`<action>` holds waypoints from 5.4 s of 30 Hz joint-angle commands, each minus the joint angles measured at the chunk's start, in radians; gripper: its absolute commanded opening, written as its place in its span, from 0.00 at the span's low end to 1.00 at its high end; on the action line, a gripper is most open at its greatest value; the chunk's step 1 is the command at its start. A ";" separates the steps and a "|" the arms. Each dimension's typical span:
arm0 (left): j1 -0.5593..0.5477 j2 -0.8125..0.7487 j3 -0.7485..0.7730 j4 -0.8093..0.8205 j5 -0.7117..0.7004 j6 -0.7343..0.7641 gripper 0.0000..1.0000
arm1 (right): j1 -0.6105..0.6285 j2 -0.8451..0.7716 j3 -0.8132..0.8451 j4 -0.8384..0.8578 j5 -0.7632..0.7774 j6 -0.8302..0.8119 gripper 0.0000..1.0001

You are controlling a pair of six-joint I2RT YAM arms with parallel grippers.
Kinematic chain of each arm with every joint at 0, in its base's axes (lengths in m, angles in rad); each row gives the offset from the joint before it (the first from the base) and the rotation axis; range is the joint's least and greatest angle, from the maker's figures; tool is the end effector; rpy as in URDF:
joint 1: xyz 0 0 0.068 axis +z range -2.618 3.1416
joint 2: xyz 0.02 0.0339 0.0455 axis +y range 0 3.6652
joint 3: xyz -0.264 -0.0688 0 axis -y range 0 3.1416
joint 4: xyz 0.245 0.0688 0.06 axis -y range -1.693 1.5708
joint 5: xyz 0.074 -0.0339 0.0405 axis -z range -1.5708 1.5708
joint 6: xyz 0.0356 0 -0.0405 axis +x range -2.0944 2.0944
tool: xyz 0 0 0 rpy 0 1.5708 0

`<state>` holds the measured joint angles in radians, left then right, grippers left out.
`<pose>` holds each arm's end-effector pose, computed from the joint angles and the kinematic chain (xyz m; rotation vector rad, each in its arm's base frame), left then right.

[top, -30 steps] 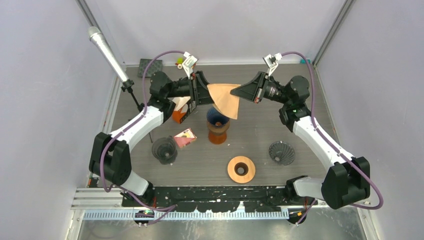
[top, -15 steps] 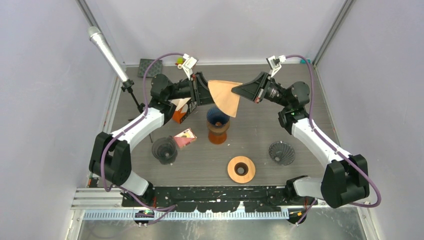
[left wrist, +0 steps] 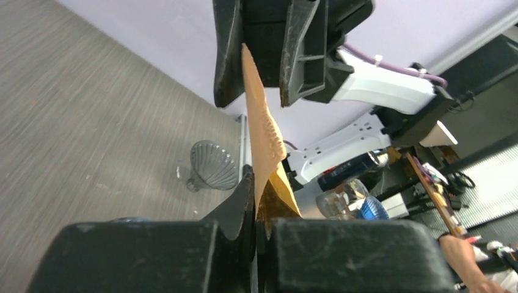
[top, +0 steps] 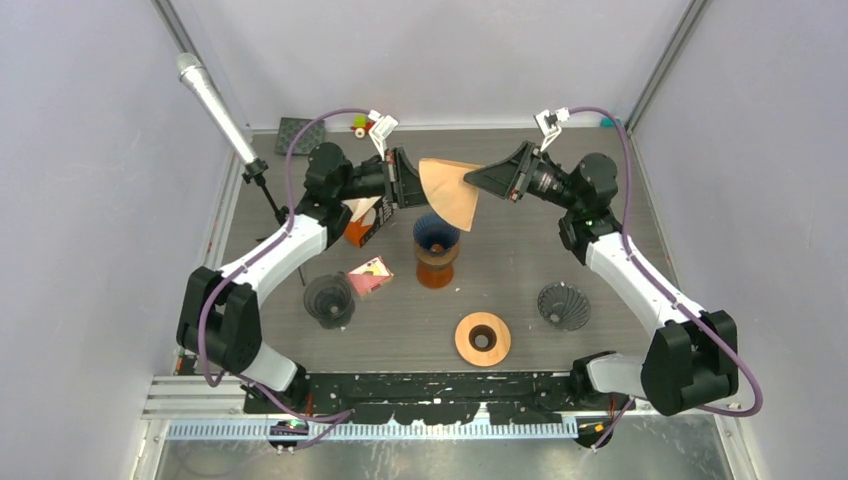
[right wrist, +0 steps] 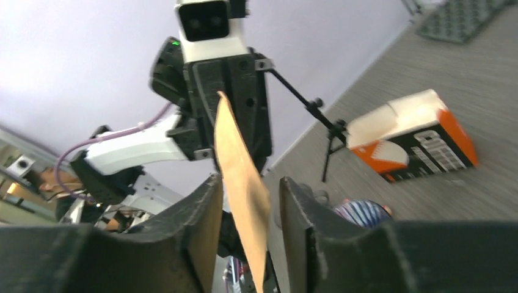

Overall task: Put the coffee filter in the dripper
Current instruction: Pick up the coffee filter from the coffee filter holder, then place the coffee filter in the coffee dripper.

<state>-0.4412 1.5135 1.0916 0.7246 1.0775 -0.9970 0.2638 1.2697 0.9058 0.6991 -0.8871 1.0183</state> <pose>0.2938 -0.1734 0.3586 0.6780 1.5832 -1.7982 0.2661 0.1005 0.3662 -0.3289 1.5272 1.5874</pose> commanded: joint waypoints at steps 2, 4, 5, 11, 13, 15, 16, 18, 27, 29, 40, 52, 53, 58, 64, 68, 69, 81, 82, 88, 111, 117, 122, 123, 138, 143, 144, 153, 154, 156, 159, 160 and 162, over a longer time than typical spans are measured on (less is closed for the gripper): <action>-0.002 -0.122 0.076 -0.482 -0.161 0.325 0.00 | -0.022 -0.047 0.202 -0.583 0.099 -0.374 0.48; -0.002 -0.148 0.101 -0.618 -0.239 0.389 0.00 | -0.021 -0.055 0.281 -0.788 0.170 -0.515 0.51; -0.002 -0.155 0.119 -0.704 -0.279 0.407 0.00 | -0.022 -0.059 0.317 -0.866 0.207 -0.592 0.52; -0.017 -0.146 0.246 -0.961 -0.402 0.375 0.00 | 0.039 -0.074 0.469 -1.117 0.386 -0.836 0.66; -0.037 -0.118 0.299 -1.028 -0.435 0.351 0.00 | 0.114 -0.069 0.504 -1.184 0.459 -0.923 0.67; -0.047 -0.092 0.331 -1.047 -0.459 0.301 0.00 | 0.175 -0.063 0.533 -1.217 0.526 -0.993 0.67; -0.051 -0.080 0.342 -1.054 -0.473 0.276 0.00 | 0.196 -0.057 0.546 -1.234 0.541 -1.009 0.67; -0.055 -0.057 0.369 -1.068 -0.494 0.239 0.00 | 0.232 -0.047 0.574 -1.266 0.569 -1.071 0.68; -0.092 0.010 0.396 -1.072 -0.603 0.098 0.00 | 0.386 -0.005 0.621 -1.340 0.756 -1.224 0.68; -0.100 0.021 0.417 -1.086 -0.623 0.084 0.00 | 0.412 0.005 0.613 -1.344 0.790 -1.246 0.68; -0.139 0.059 0.461 -1.134 -0.670 0.032 0.00 | 0.478 0.044 0.616 -1.330 0.932 -1.293 0.65; -0.150 0.049 0.452 -1.119 -0.657 0.028 0.00 | 0.487 0.071 0.617 -1.323 0.966 -1.306 0.61; -0.151 0.050 0.450 -1.118 -0.657 0.026 0.00 | 0.488 0.072 0.618 -1.323 0.968 -1.308 0.61; -0.155 0.051 0.447 -1.110 -0.649 0.026 0.00 | 0.491 0.077 0.622 -1.324 0.973 -1.306 0.61; -0.158 0.051 0.441 -1.101 -0.642 0.028 0.00 | 0.492 0.073 0.614 -1.310 1.012 -1.313 0.58; -0.159 0.051 0.439 -1.096 -0.635 0.029 0.00 | 0.492 0.071 0.610 -1.304 1.030 -1.317 0.57; -0.160 0.051 0.436 -1.093 -0.633 0.029 0.00 | 0.492 0.070 0.610 -1.303 1.036 -1.320 0.57; -0.162 0.057 0.433 -1.083 -0.628 0.042 0.00 | 0.500 0.058 0.599 -1.288 1.108 -1.352 0.53; -0.161 0.057 0.433 -1.083 -0.627 0.047 0.00 | 0.502 0.058 0.598 -1.286 1.118 -1.357 0.52; -0.165 0.055 0.432 -1.078 -0.629 0.083 0.00 | 0.510 0.057 0.588 -1.271 1.158 -1.373 0.50; -0.179 0.040 0.459 -1.139 -0.704 0.278 0.00 | 0.528 0.106 0.584 -1.234 1.289 -1.328 0.16; -0.179 0.044 0.482 -1.197 -0.781 0.325 0.00 | 0.527 0.105 0.584 -1.228 1.318 -1.305 0.06; -0.179 0.050 0.495 -1.227 -0.827 0.343 0.00 | 0.528 0.099 0.578 -1.224 1.323 -1.287 0.04; -0.179 0.050 0.497 -1.232 -0.835 0.346 0.00 | 0.527 0.098 0.577 -1.223 1.322 -1.285 0.03; -0.179 0.061 0.525 -1.257 -0.891 0.398 0.07 | 0.528 0.100 0.546 -1.201 1.330 -1.244 0.00; -0.180 0.052 0.516 -1.246 -0.890 0.430 0.05 | 0.528 0.093 0.551 -1.199 1.347 -1.245 0.01; -0.179 0.049 0.515 -1.246 -0.891 0.437 0.04 | 0.528 0.092 0.551 -1.199 1.350 -1.245 0.01; -0.180 0.030 0.505 -1.236 -0.892 0.480 0.00 | 0.523 0.086 0.548 -1.191 1.367 -1.248 0.03; -0.180 0.029 0.503 -1.236 -0.892 0.484 0.00 | 0.522 0.086 0.549 -1.191 1.366 -1.247 0.03; -0.180 0.027 0.499 -1.234 -0.889 0.495 0.00 | 0.521 0.086 0.550 -1.191 1.365 -1.244 0.05; -0.182 0.026 0.498 -1.234 -0.886 0.509 0.00 | 0.517 0.087 0.556 -1.193 1.363 -1.238 0.10; -0.184 0.026 0.496 -1.234 -0.887 0.513 0.00 | 0.517 0.088 0.556 -1.194 1.360 -1.235 0.12; -0.185 0.024 0.496 -1.235 -0.885 0.518 0.00 | 0.516 0.088 0.558 -1.197 1.350 -1.228 0.17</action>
<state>-0.6209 1.5803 1.5768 -0.5358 0.1978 -0.5148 0.7834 1.3918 1.4471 -0.5385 0.4549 -0.2298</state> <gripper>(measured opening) 0.009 0.134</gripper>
